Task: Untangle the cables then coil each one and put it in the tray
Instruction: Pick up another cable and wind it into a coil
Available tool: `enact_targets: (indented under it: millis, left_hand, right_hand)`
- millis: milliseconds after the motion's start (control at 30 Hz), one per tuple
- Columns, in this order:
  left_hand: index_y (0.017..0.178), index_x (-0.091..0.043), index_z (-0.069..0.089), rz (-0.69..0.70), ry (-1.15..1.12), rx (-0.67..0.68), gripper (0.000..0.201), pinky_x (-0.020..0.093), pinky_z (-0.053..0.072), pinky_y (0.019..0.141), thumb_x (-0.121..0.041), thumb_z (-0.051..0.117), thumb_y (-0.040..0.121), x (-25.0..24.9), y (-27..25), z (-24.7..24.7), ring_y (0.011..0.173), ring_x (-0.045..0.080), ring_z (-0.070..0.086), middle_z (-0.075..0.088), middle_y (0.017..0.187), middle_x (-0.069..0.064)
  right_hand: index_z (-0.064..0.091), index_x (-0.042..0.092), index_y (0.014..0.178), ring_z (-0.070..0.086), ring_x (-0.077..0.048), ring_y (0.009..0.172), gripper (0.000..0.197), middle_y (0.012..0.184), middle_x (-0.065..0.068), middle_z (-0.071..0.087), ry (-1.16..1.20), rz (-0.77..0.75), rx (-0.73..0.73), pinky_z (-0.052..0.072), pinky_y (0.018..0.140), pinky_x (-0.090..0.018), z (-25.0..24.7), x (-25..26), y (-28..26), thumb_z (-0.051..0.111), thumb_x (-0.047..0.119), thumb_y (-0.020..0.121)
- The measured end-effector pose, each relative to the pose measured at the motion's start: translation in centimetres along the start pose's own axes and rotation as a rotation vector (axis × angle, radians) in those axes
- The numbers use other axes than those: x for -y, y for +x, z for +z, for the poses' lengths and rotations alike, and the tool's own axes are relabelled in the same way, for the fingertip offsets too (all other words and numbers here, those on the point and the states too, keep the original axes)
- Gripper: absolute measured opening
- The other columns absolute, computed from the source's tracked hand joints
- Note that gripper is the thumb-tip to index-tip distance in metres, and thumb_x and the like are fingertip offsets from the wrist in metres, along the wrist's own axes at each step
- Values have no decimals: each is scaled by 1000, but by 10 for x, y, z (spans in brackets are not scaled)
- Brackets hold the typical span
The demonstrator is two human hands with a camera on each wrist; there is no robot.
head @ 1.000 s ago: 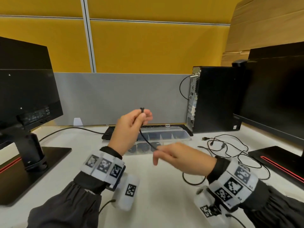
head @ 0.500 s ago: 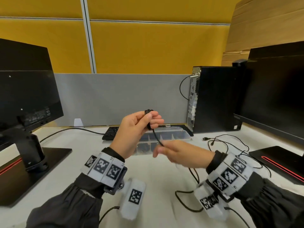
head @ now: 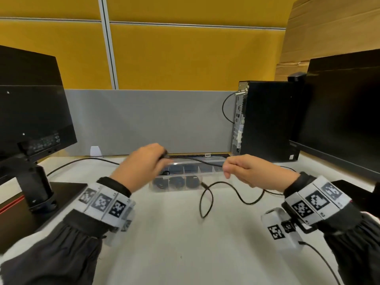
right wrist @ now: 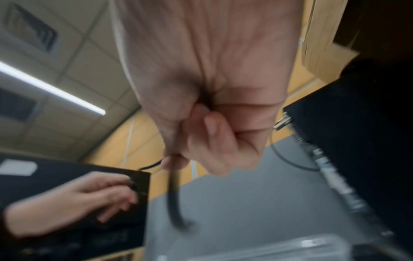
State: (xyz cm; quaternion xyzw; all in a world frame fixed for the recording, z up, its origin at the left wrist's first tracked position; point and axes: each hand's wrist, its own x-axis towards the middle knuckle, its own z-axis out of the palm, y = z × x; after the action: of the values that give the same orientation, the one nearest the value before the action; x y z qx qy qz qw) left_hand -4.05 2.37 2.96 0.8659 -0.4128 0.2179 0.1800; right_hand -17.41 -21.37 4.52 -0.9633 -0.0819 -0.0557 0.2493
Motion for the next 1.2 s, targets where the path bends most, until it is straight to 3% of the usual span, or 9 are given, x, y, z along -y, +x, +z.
enact_targets:
  millis: [167, 333, 467, 567, 667, 800, 900, 1067, 1200]
  left_hand:
    - [83, -12, 48, -221, 85, -143, 27, 34, 36, 65, -32, 39, 98, 24, 4, -19, 74, 25, 48, 50, 82, 6]
    - [82, -10, 43, -268, 203, -64, 29, 31, 33, 62, -30, 34, 100, 23, 11, -19, 71, 25, 47, 43, 74, 3]
    - [79, -11, 38, -280, 205, 28, 29, 29, 30, 62, -28, 30, 101, 14, 7, -9, 69, 22, 43, 34, 66, -3]
    - [81, -12, 40, -302, 210, 77, 29, 27, 30, 62, -28, 29, 102, 1, 1, 1, 69, 20, 43, 38, 66, -3]
    - [88, -11, 47, -280, 160, 142, 31, 26, 34, 65, -31, 28, 101, -18, -1, 13, 72, 20, 48, 51, 79, 4]
    - [90, -10, 51, -186, 134, 62, 33, 26, 31, 66, -32, 28, 101, -39, 2, 14, 87, 26, 57, 60, 93, 11]
    - [94, -9, 52, -206, 127, 15, 32, 25, 30, 67, -32, 30, 101, -41, 3, 8, 91, 26, 55, 58, 96, 9]
    - [97, -7, 55, -176, 77, 18, 23, 25, 34, 69, -24, 39, 100, -33, 0, 6, 86, 23, 55, 55, 93, 6]
    - [81, -11, 63, -135, -598, 127, 28, 20, 51, 68, -19, 43, 98, -22, -10, -2, 65, 12, 65, 69, 67, -1]
  right_hand:
    - [45, 20, 73, 37, -5, 56, 31, 64, 6, 41, -76, 172, -42, 34, 55, -16, 2, -47, -4, 34, 26, 101]
    - [43, 15, 72, 41, -13, 59, 35, 65, 2, 43, -103, 327, -167, 31, 56, -17, -10, -77, -9, 31, 31, 101]
    - [47, 17, 108, 59, -21, 89, 35, 99, -6, 62, -291, 456, -146, 47, 76, -29, -5, -81, -8, 38, 48, 94]
    - [26, 26, 141, 50, -17, 112, 77, 130, -5, 51, -259, 301, -156, 44, 96, -34, 5, -54, -5, 49, 62, 77]
    - [9, 33, 147, 35, -14, 133, 90, 145, 3, 38, -40, 76, -143, 34, 108, -36, 20, -2, 2, 48, 65, 72]
    - [37, 39, 125, 49, 18, 102, 33, 114, 25, 52, 338, -60, 38, 40, 95, -18, 47, 41, 14, 47, 40, 93]
    - [58, 25, 116, 59, -2, 108, 32, 115, 7, 65, 657, -69, 93, 42, 98, -29, 48, 50, 16, 43, 42, 94]
    - [55, 14, 85, 63, -32, 104, 23, 102, -15, 68, 1080, -188, 110, 44, 96, -45, 33, 48, 18, 37, 26, 96]
    - [43, 13, 80, 37, -12, 46, 24, 55, 4, 37, 1059, -46, -70, 46, 48, -26, 14, 40, 21, 32, 19, 100]
